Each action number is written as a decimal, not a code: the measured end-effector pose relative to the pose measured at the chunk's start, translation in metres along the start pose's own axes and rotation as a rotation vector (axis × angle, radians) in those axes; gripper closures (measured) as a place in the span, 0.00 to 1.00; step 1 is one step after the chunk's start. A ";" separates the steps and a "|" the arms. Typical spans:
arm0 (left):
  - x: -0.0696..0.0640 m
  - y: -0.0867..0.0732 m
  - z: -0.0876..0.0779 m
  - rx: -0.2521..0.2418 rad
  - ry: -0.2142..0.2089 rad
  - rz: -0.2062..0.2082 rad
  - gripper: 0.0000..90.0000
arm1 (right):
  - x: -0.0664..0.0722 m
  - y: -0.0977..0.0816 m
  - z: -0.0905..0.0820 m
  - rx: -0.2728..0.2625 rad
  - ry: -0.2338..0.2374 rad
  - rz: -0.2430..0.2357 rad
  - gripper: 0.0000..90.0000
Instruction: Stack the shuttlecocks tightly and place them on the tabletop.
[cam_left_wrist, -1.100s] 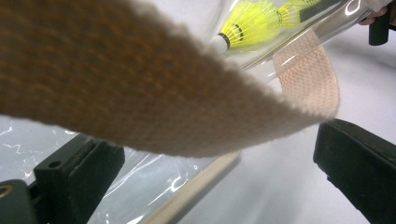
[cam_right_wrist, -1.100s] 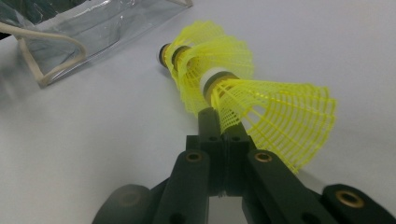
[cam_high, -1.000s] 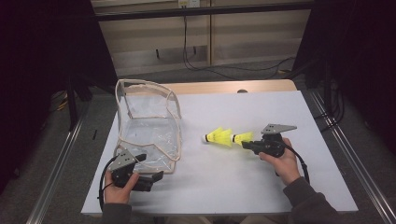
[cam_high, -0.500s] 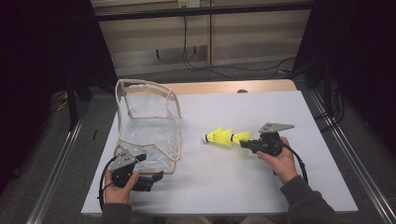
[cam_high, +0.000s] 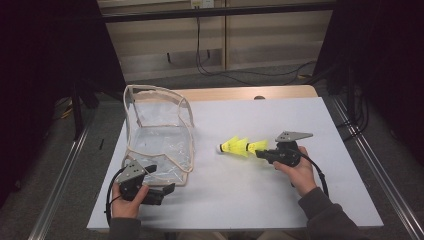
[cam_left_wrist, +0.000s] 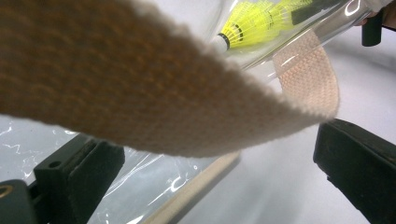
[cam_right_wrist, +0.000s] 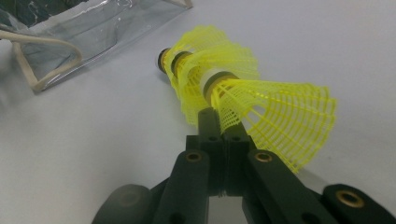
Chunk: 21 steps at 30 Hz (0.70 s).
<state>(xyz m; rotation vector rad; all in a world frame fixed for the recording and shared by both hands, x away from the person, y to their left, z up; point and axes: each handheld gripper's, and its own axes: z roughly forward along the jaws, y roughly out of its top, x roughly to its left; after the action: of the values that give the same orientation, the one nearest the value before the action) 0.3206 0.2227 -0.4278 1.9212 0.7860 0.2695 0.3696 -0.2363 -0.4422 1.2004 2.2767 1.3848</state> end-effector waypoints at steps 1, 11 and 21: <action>0.000 0.000 0.000 0.000 0.000 0.000 0.02 | 0.000 0.000 0.000 0.001 0.000 -0.002 0.99; 0.000 0.000 0.000 0.000 -0.001 0.000 0.02 | 0.002 0.003 0.004 0.001 -0.003 -0.003 0.99; 0.000 0.000 0.000 0.000 -0.002 0.000 0.02 | 0.003 0.003 0.006 -0.001 0.004 0.002 0.99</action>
<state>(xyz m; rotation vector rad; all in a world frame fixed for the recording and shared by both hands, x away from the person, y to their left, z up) 0.3207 0.2230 -0.4277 1.9216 0.7851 0.2679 0.3727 -0.2298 -0.4426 1.2011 2.2781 1.3896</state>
